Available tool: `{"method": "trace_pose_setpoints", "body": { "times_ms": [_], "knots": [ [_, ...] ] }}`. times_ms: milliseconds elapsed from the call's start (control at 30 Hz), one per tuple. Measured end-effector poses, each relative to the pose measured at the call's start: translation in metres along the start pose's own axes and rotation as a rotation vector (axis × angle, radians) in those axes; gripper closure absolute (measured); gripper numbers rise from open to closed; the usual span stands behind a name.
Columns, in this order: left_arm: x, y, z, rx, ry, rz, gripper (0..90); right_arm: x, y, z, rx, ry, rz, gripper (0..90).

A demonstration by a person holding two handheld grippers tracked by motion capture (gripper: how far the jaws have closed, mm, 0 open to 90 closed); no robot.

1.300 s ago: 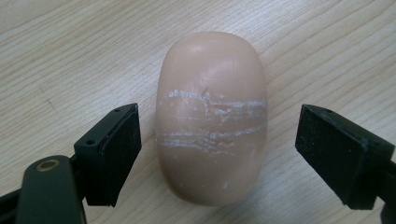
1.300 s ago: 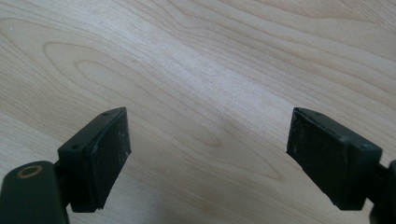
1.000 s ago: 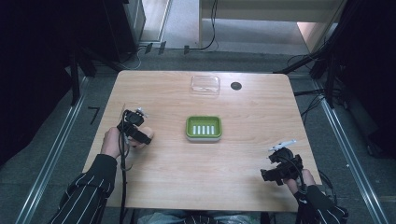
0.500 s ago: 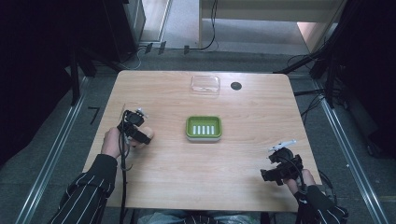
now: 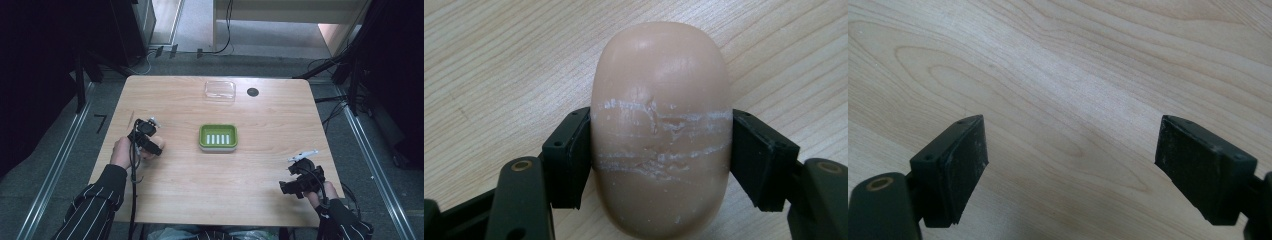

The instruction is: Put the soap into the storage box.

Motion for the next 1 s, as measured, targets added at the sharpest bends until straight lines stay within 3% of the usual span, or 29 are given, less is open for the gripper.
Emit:
{"method": "trace_pose_setpoints", "body": {
  "times_ms": [133, 433, 533, 1000],
  "knots": [
    [-0.001, 0.000, 0.002, -0.018, -0.006, 0.007, 32.7, 0.000, 0.001, 0.000, 0.001, -0.010, -0.003, 14.2],
    [-0.001, -0.001, 0.000, -0.016, 0.016, 0.014, 33.3, 0.000, 0.000, 0.000, 0.000, -0.002, 0.000, 14.2],
    [-0.002, -0.001, 0.000, -0.044, 0.013, 0.015, 33.3, 0.000, 0.000, 0.000, -0.002, -0.001, -0.002, 14.2],
    [-0.002, -0.012, -0.006, -0.020, 0.052, -0.009, 33.4, 0.000, 0.000, 0.000, 0.001, -0.001, 0.000, 14.2]
  ]
}}
Point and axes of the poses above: each handheld gripper's, and its own axes: y roughly forward along the jaws, x roughly out of its top, z roughly to its left, the point moved 1 cm from there along y, roughly forward along the jaws, and after that the axes turned 7 degrees about -y, right-handed, at the moved point
